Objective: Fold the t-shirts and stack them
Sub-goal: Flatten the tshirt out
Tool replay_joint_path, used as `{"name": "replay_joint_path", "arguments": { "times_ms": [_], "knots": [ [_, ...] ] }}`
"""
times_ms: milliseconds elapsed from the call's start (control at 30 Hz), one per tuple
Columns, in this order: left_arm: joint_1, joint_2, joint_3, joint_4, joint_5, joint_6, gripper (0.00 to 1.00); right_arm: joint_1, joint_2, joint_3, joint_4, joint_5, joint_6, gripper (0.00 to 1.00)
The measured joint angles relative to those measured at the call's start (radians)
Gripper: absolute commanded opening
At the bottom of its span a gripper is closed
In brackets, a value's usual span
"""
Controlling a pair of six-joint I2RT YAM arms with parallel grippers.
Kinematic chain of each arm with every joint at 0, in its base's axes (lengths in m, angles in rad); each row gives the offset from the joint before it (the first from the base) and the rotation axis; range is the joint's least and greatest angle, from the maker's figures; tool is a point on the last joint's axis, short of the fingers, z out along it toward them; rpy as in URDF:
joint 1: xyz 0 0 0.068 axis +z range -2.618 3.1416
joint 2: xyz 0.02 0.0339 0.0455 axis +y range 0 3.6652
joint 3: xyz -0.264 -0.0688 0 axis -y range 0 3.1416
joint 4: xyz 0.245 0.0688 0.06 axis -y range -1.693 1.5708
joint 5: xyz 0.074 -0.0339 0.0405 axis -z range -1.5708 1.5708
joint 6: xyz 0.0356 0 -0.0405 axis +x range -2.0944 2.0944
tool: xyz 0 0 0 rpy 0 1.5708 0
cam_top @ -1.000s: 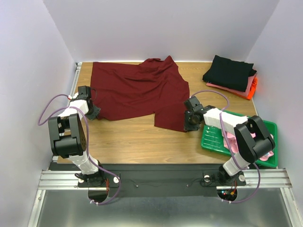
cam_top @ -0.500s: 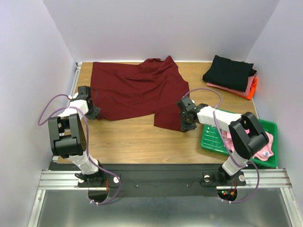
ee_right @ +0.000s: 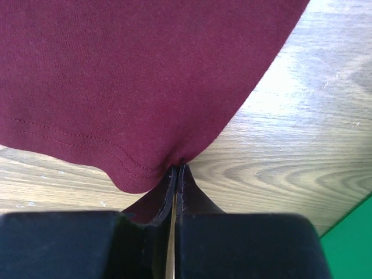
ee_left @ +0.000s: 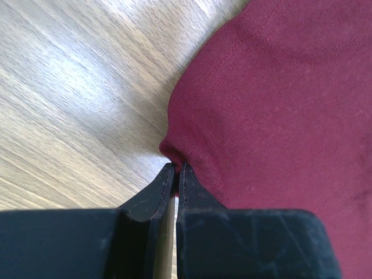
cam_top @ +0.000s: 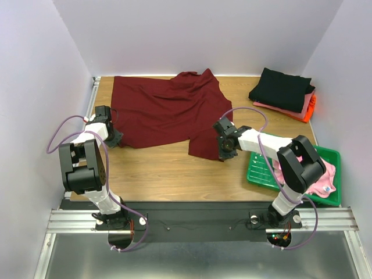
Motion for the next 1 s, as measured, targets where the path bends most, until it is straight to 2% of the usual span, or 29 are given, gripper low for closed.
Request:
{"name": "replay_joint_path", "arguments": {
  "times_ms": [267, 500, 1000],
  "knots": [
    [0.0, -0.028, 0.001, -0.026, -0.005, 0.031, 0.0, 0.005, -0.073, 0.002, -0.09, 0.132, 0.041, 0.0],
    [0.0, -0.146, 0.001, -0.063, -0.004, 0.037, 0.0, 0.006, -0.251, 0.056, -0.216, 0.247, 0.072, 0.0],
    [0.004, -0.404, -0.09, -0.229, 0.02, 0.039, 0.0, 0.007, -0.484, 0.06, -0.539, 0.277, 0.212, 0.0]
  ]
}}
